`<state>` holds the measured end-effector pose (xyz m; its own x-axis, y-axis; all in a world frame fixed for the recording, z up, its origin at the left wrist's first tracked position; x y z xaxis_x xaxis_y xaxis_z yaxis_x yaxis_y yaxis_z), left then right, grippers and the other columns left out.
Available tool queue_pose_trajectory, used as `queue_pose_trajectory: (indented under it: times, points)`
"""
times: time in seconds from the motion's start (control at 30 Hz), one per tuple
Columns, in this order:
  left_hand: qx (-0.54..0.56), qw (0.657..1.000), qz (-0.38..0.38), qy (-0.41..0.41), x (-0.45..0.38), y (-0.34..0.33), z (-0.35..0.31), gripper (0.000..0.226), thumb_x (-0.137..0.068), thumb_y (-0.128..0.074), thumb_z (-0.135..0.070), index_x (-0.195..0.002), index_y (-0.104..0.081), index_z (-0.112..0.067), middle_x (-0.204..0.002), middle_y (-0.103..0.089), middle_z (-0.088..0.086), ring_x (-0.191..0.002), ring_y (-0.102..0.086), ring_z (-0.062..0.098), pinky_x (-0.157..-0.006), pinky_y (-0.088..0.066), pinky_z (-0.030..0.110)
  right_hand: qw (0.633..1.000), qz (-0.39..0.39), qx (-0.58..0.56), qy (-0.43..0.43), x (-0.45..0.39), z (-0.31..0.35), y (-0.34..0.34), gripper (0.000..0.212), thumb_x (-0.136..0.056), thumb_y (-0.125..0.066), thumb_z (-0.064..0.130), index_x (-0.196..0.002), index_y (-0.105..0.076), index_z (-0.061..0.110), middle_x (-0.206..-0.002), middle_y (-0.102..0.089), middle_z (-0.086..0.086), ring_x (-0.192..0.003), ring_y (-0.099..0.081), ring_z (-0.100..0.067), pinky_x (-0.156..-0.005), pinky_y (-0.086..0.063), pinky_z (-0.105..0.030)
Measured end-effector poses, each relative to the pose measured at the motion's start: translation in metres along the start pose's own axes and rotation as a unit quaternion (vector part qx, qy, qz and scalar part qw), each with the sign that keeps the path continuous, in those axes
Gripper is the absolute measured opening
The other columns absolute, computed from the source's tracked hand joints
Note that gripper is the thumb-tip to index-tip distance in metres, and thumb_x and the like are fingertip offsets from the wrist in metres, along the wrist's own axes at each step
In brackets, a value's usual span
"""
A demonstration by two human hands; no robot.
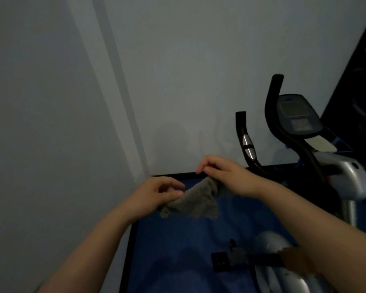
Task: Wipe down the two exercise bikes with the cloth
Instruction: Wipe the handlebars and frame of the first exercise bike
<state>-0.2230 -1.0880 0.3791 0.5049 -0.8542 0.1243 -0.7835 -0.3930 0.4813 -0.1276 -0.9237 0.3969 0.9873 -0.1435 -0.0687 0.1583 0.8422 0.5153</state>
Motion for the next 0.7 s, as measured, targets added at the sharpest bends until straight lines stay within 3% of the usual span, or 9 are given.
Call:
queue_pose_trajectory:
  times: [0.1, 0.17, 0.27, 0.37, 0.43, 0.5, 0.63, 0.7]
  points:
    - [-0.062, 0.996, 0.067, -0.014, 0.008, 0.001, 0.007, 0.015, -0.087, -0.069, -0.013, -0.102, -0.075, -0.014, -0.087, -0.073, -0.005, -0.079, -0.065, 0.001, -0.073, -0.049, 0.014, 0.999, 0.004, 0.032, -0.016, 0.006, 0.001, -0.014, 0.015, -0.099, -0.051, 0.018, -0.102, -0.064, 0.014, -0.084, -0.058, 0.008, -0.075, -0.051, 0.004, -0.071, -0.041, -0.014]
    - [-0.083, 0.996, 0.038, -0.025, 0.012, 0.009, 0.008, 0.008, -0.086, -0.071, -0.012, -0.091, -0.076, -0.017, -0.082, -0.073, -0.008, -0.074, -0.063, -0.005, -0.069, -0.047, 0.010, 0.992, 0.021, 0.120, -0.017, 0.009, -0.001, -0.025, 0.015, -0.096, -0.057, 0.027, -0.102, -0.065, 0.017, -0.090, -0.058, 0.000, -0.080, -0.052, -0.005, -0.075, -0.044, -0.025]
    - [-0.116, 0.992, -0.027, -0.044, 0.017, 0.023, 0.009, 0.007, -0.086, -0.071, -0.015, -0.085, -0.075, -0.020, -0.078, -0.069, -0.011, -0.067, -0.059, -0.011, -0.063, -0.043, 0.004, 0.969, 0.066, 0.239, -0.015, 0.013, -0.002, -0.041, 0.015, -0.094, -0.060, 0.033, -0.098, -0.065, 0.020, -0.094, -0.050, 0.004, -0.087, -0.053, -0.012, -0.083, -0.045, -0.032]
    - [-0.157, 0.986, -0.030, -0.046, 0.026, 0.025, 0.014, 0.004, -0.088, -0.069, -0.018, -0.087, -0.074, -0.019, -0.082, -0.069, -0.008, -0.074, -0.060, -0.005, -0.072, -0.046, 0.011, 0.957, 0.080, 0.278, -0.020, 0.015, 0.002, -0.050, 0.012, -0.092, -0.061, 0.034, -0.083, -0.058, 0.027, -0.091, -0.045, 0.008, -0.087, -0.052, -0.014, -0.083, -0.044, -0.034]
    - [-0.169, 0.984, -0.034, -0.041, 0.032, 0.025, 0.019, 0.006, -0.089, -0.067, -0.018, -0.089, -0.073, -0.016, -0.087, -0.070, -0.002, -0.081, -0.062, 0.006, -0.078, -0.047, 0.022, 0.950, 0.051, 0.308, -0.029, 0.015, 0.004, -0.051, 0.016, -0.092, -0.061, 0.039, -0.081, -0.054, 0.029, -0.088, -0.052, 0.007, -0.085, -0.053, -0.014, -0.078, -0.044, -0.032]
    - [-0.178, 0.981, -0.057, -0.048, 0.035, 0.027, 0.024, 0.007, -0.090, -0.066, -0.019, -0.089, -0.072, -0.016, -0.087, -0.070, -0.001, -0.081, -0.061, 0.009, -0.074, -0.045, 0.022, 0.953, 0.014, 0.297, -0.052, 0.017, 0.004, -0.055, 0.017, -0.093, -0.059, 0.040, -0.085, -0.056, 0.025, -0.085, -0.061, 0.003, -0.082, -0.057, -0.016, -0.073, -0.046, -0.034]
    - [-0.186, 0.973, -0.122, -0.067, 0.041, 0.027, 0.039, 0.008, -0.091, -0.064, -0.023, -0.089, -0.071, -0.020, -0.078, -0.064, -0.011, -0.072, -0.054, -0.007, -0.062, -0.037, 0.009, 0.955, -0.089, 0.264, -0.101, 0.023, -0.003, -0.069, 0.024, -0.090, -0.061, 0.045, -0.083, -0.058, 0.022, -0.078, -0.062, 0.004, -0.076, -0.057, -0.015, -0.064, -0.043, -0.033]
    - [-0.162, 0.972, -0.163, -0.058, 0.043, 0.024, 0.052, 0.009, -0.091, -0.065, -0.024, -0.084, -0.069, -0.023, -0.072, -0.061, -0.016, -0.067, -0.053, -0.010, -0.059, -0.036, 0.009, 0.956, -0.134, 0.216, -0.147, 0.028, -0.012, -0.076, 0.030, -0.088, -0.062, 0.049, -0.080, -0.061, 0.020, -0.075, -0.062, 0.002, -0.074, -0.059, -0.015, -0.064, -0.045, -0.034]
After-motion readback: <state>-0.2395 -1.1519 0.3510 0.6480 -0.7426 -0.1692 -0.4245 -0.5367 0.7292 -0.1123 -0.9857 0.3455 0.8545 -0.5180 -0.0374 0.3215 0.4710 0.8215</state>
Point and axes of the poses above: each hand's wrist, its own x-axis away from the middle knuckle, its own y-axis out of the back of the hand, z = x × y, the point moved 5 cm from there along -x, towards the middle knuckle
